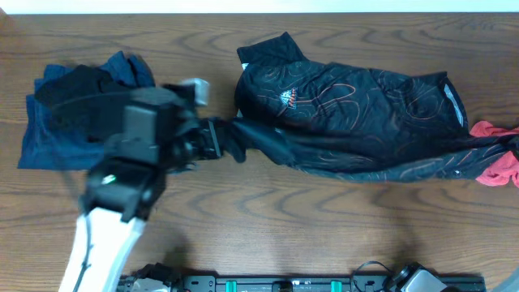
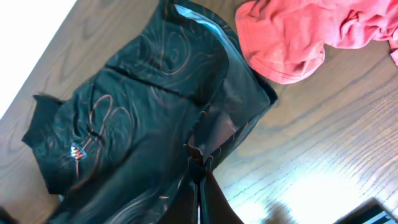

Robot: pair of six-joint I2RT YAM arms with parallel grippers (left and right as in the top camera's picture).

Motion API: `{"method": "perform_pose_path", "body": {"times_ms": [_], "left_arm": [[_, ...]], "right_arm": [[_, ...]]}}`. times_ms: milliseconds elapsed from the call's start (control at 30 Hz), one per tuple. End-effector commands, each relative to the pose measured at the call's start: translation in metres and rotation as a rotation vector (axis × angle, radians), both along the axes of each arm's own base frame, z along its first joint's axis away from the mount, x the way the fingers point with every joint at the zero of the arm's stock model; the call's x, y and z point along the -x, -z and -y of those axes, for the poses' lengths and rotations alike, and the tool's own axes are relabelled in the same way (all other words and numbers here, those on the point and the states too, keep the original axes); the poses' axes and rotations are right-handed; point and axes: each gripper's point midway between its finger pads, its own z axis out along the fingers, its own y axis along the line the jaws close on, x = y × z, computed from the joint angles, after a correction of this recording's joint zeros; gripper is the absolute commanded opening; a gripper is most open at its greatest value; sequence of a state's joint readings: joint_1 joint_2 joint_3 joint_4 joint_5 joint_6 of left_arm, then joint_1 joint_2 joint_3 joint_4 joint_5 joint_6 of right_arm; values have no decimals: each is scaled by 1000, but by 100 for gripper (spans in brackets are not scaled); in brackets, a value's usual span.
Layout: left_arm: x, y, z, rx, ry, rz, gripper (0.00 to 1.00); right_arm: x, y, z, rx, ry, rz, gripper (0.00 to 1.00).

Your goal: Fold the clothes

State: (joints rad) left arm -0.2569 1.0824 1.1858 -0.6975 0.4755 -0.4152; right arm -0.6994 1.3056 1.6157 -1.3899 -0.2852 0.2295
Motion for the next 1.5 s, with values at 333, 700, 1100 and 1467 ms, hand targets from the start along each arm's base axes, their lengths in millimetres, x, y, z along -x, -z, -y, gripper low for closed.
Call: {"method": "perform_pose_path", "body": {"times_ms": [333, 700, 1100, 1467], "left_arm": [[65, -208, -47, 2, -69, 565, 6], [69, -233, -83, -137, -231, 645, 6], [-87, -147, -67, -220, -179, 389, 6], [-218, -51, -67, -234, -88, 216, 6]], "right_arm": [[27, -123, -30, 244, -28, 332, 1], [45, -193, -31, 394, 55, 492, 1], [-57, -112, 13, 145, -90, 295, 1], [-201, -48, 4, 113, -290, 315, 1]]}}
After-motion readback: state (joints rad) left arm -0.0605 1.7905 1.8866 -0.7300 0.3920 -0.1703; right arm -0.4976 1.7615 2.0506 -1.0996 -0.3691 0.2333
